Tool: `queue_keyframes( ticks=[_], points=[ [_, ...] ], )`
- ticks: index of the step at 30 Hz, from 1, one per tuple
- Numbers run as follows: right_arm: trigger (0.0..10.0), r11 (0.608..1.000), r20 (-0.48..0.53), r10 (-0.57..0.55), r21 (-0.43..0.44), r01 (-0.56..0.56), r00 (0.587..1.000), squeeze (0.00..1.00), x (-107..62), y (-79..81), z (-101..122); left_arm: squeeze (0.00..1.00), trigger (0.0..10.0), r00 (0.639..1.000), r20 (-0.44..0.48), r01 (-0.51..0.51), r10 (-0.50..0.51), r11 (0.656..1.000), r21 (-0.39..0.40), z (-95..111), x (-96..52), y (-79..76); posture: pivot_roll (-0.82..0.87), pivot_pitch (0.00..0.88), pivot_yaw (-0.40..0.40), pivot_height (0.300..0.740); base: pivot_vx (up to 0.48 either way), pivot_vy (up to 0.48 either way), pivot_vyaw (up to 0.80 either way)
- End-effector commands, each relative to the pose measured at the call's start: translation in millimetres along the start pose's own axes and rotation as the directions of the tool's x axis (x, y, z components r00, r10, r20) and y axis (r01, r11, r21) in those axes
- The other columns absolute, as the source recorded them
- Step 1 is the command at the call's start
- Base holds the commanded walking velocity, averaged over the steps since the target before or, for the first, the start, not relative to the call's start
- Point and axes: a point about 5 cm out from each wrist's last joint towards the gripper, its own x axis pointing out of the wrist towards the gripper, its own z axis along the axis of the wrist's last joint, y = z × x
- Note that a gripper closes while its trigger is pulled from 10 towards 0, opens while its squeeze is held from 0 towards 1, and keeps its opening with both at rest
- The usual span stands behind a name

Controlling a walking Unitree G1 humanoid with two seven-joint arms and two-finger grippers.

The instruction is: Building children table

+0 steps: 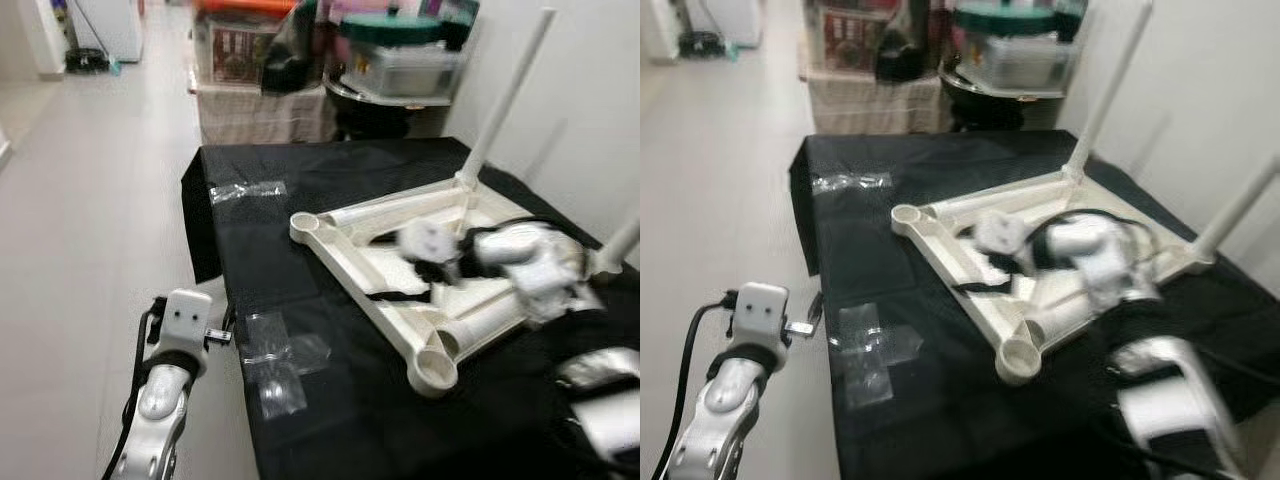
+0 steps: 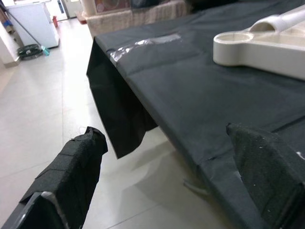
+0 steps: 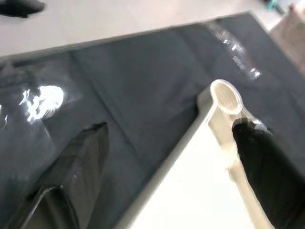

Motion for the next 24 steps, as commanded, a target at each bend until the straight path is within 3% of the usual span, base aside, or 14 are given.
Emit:
queue_keyframes(
  ticks=[1,2,4,5,7,8,10,15,17,18,21,24],
  points=[
    [10.0,0.984,-0.079,-0.099,0.142,0.110,0.992,0.00,1.1,-3.3,-16,0.00,10.0,1.000,-0.011,0.004,-0.004,1.000,0.006,-3,-0.8,-2.0,0.08,0.000,-0.122,0.740,0.000,0.000,0.00],
    [10.0,0.951,-0.125,-0.119,0.272,0.149,0.985,0.00,12.9,5.7,-24,0.00,10.0,1.000,-0.010,0.003,-0.003,1.000,0.005,-2,-0.6,-2.7,0.09,0.000,-0.124,0.740,0.000,0.000,0.00],
    [10.0,0.951,-0.125,-0.119,0.272,0.149,0.985,0.00,12.9,5.7,-24,0.00,10.0,1.000,-0.010,0.003,-0.003,1.000,0.005,-2,-0.6,-2.7,0.09,0.000,-0.124,0.740,0.000,0.000,0.00],
    [10.0,0.913,-0.168,-0.131,0.364,0.186,0.977,0.00,24.4,18.7,-33,0.00,10.0,1.000,-0.009,0.001,-0.001,1.000,0.006,-2,-1.1,-2.3,0.09,0.000,-0.128,0.740,0.000,0.000,0.00],
    [10.0,0.866,-0.236,-0.132,0.445,0.228,0.963,0.00,37.4,38.7,-46,0.00,10.0,1.000,-0.010,-0.007,0.008,1.000,0.009,-3,-2.6,0.7,0.10,0.000,-0.132,0.740,0.000,0.000,0.00],
    [10.0,0.866,-0.236,-0.132,0.445,0.228,0.963,0.00,37.4,38.7,-46,0.00,10.0,1.000,-0.010,-0.007,0.008,1.000,0.009,-3,-2.6,0.7,0.10,0.000,-0.132,0.740,0.000,0.000,0.00],
    [10.0,0.816,-0.292,-0.149,0.504,0.284,0.945,0.00,37.9,41.9,-57,0.00,10.0,1.000,-0.010,-0.016,0.016,1.000,0.011,-3,-3.1,3.2,0.10,0.000,-0.137,0.740,0.000,0.000,0.00],
    [10.0,0.791,-0.346,-0.157,0.517,0.328,0.925,0.00,35.5,40.6,-65,0.00,10.0,1.000,-0.010,-0.019,0.019,1.000,0.011,-3,-2.6,3.3,0.10,0.000,-0.138,0.740,0.000,0.000,0.00],
    [10.0,0.757,-0.426,-0.204,0.502,0.418,0.881,0.00,30.0,35.4,-73,0.00,10.0,1.000,-0.007,-0.016,0.016,1.000,0.008,-3,-1.5,1.3,0.09,0.000,-0.136,0.740,0.000,0.000,0.00],
    [10.0,0.757,-0.426,-0.204,0.502,0.418,0.881,0.00,30.0,35.4,-73,0.00,10.0,1.000,-0.007,-0.016,0.016,1.000,0.008,-3,-1.5,1.3,0.09,0.000,-0.136,0.740,0.000,0.000,0.00],
    [10.0,0.696,-0.470,-0.256,0.517,0.499,0.845,0.00,20.4,24.1,-76,0.00,10.0,1.000,-0.004,-0.014,0.014,1.000,0.004,-2,-0.4,-0.6,0.09,0.000,-0.135,0.740,0.000,0.000,0.00],
    [10.0,0.700,-0.466,-0.242,0.523,0.486,0.851,0.00,20.9,24.9,-76,0.00,10.0,1.000,-0.004,-0.012,0.012,1.000,0.004,-3,-0.4,-0.9,0.09,0.000,-0.135,0.740,0.000,0.000,0.00]
  ],
)
